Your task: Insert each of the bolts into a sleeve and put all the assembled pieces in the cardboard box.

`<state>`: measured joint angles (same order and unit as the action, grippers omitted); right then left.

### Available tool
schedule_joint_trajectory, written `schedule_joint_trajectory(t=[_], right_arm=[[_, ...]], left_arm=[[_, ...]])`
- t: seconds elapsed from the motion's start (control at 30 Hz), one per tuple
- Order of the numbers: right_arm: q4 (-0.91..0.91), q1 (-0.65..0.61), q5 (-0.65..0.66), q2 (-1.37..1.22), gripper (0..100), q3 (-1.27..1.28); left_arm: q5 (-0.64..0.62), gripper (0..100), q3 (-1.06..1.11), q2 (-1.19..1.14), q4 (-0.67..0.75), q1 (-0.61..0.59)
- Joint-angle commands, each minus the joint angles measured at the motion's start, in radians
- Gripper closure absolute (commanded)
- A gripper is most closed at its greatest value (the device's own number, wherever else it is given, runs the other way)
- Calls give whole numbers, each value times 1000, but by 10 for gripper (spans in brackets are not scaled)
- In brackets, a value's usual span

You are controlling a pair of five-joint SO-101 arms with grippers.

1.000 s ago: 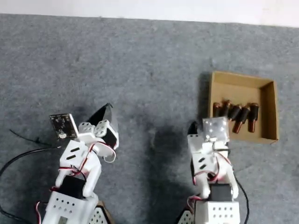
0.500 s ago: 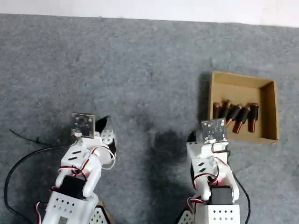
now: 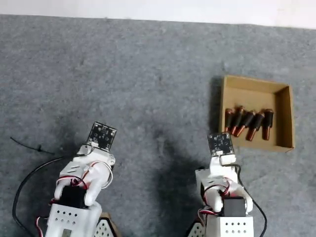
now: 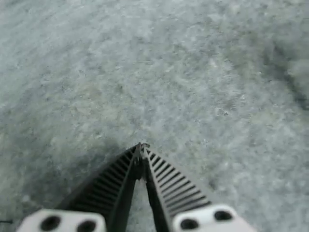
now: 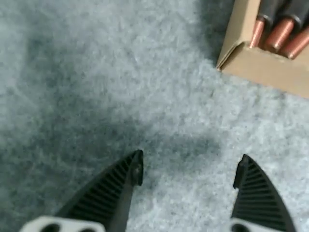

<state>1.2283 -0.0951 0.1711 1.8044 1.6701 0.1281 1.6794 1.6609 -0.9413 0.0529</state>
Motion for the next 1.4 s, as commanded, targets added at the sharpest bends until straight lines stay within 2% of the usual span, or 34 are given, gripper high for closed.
schedule_joint_trajectory(t=[0.0,0.07,0.27,1.37], right_arm=[[7,-7,-2,8,724,128],[7,-7,-2,8,724,128],[7,-7,-2,8,724,128],[7,-7,-2,8,724,128]], left_arm=[[8,993,24,1,-9,-10],[6,993,24,8,-38,-12],[-120,989,24,10,-51,-71],[-121,989,24,10,-55,-71]])
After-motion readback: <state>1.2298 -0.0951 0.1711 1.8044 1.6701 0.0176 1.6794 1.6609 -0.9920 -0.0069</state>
